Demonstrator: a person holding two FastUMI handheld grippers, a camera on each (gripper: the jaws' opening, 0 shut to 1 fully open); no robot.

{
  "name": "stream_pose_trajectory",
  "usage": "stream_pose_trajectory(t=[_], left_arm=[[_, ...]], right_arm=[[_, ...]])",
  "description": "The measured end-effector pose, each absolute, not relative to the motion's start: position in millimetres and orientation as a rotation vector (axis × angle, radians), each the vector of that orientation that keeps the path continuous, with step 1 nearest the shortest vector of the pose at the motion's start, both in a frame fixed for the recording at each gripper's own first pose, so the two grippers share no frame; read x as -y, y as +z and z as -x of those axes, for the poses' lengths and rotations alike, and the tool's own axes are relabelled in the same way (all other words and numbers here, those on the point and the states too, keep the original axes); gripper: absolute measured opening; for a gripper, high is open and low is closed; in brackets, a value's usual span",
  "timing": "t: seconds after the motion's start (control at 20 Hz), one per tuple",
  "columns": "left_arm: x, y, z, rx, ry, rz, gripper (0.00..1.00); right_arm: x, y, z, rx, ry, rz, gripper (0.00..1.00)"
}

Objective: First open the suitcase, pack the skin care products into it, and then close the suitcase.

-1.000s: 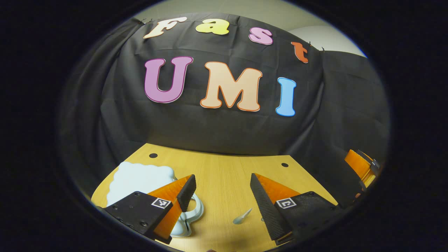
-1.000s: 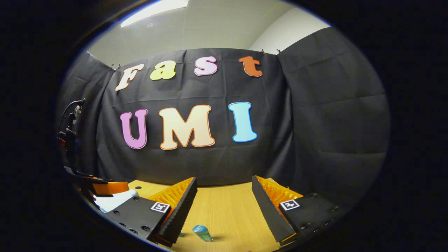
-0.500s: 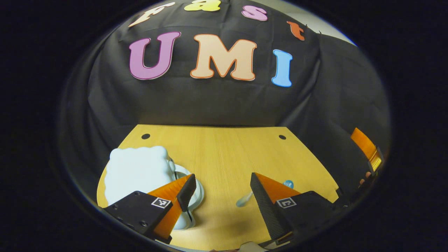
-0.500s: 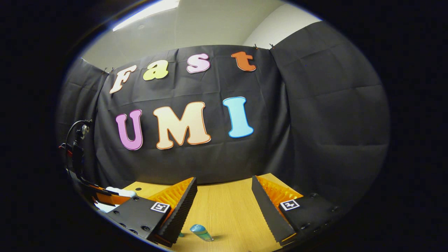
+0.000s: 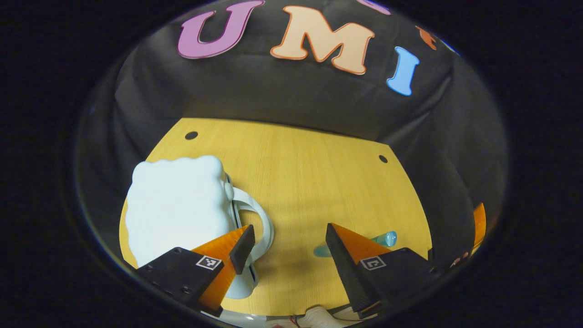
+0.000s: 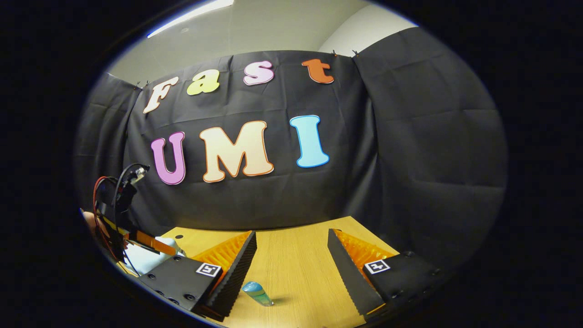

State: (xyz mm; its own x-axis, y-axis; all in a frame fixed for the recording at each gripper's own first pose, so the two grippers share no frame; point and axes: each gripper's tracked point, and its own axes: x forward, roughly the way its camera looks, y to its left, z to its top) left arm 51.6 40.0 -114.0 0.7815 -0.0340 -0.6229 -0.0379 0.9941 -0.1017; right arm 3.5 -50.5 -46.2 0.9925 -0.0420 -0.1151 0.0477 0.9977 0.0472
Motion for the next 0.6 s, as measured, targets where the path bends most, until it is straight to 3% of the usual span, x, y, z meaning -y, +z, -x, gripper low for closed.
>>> stream_pose_trajectory(t=[0.5,0.55,0.6], left_arm=[[-62,-158,-81,-0.913,0.056,0.137,0.95],[-64,-162,-84,-0.935,0.064,0.133,0.90],[-64,-167,-87,-0.953,0.066,0.131,0.94]], right_arm=[[80,-65,6,-0.172,-0.094,-0.066,0.95],[82,-65,6,-0.171,-0.098,-0.069,0.95],[84,-65,6,-0.173,-0.102,-0.072,0.98]])
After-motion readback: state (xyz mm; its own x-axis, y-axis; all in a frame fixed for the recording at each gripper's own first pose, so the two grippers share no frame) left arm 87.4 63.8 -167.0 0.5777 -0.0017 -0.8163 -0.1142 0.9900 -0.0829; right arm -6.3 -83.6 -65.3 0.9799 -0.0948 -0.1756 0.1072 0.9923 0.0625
